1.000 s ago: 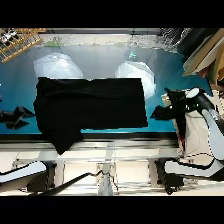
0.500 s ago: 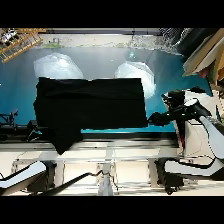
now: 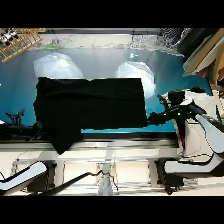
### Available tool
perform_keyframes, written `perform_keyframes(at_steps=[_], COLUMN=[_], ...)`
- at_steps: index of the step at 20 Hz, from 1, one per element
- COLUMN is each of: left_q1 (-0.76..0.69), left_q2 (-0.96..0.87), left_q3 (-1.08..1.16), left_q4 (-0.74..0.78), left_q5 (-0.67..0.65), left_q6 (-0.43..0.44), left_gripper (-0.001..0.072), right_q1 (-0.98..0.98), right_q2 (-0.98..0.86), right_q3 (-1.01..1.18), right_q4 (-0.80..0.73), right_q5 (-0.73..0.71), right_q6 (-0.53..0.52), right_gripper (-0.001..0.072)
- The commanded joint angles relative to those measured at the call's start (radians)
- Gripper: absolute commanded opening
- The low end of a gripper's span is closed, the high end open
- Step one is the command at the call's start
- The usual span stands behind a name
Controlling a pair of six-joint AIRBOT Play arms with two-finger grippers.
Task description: Fold the clothes and pants, and hang the long-sleeved shirts on hangers.
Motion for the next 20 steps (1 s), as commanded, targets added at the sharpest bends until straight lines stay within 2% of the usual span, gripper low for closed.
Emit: perform_keyframes(at_steps=[1,3,5,7,10,13,17,18,19,20], left_q1=[0.013,0.018,0.0,-0.031,-0.085,-0.143,-0.183,-0.184,-0.184,-0.176], left_q2=[0.013,0.007,-0.036,-0.109,-0.249,-0.387,-0.522,-0.541,-0.553,-0.555], left_q3=[0.107,0.217,0.317,0.389,0.475,0.556,0.605,0.604,0.605,0.604], left_q4=[-0.163,-0.302,-0.408,-0.526,-0.716,-0.765,-0.853,-0.852,-0.853,-0.85], left_q5=[-0.115,-0.123,-0.091,-0.025,0.083,0.151,0.247,0.267,0.266,0.259], left_q6=[0.004,-0.008,-0.024,-0.034,-0.032,-0.034,-0.029,-0.029,-0.029,-0.029], left_gripper=[0.0005,0.0003,0.0003,0.0003,0.0003,0.0003,0.0003,0.0008,0.0099,0.0352], right_q1=[0.003,0.003,0.004,0.008,0.053,0.125,0.182,0.189,0.191,0.185], right_q2=[0.092,0.121,0.117,0.09,-0.009,-0.155,-0.356,-0.391,-0.412,-0.413], right_q3=[0.063,0.158,0.248,0.323,0.428,0.54,0.714,0.745,0.772,0.785], right_q4=[0.046,0.057,0.063,0.091,0.091,0.091,0.091,0.09,0.079,0.04], right_q5=[0.07,0.059,-0.039,-0.127,-0.22,-0.341,-0.402,-0.402,-0.393,-0.384], right_q6=[0.021,0.11,0.207,0.254,0.29,0.312,0.339,0.338,0.337,0.337], right_gripper=[0.0014,0.0013,0.0013,0.0013,0.0013,0.0015,0.002,0.0127,0.0411,0.0581])
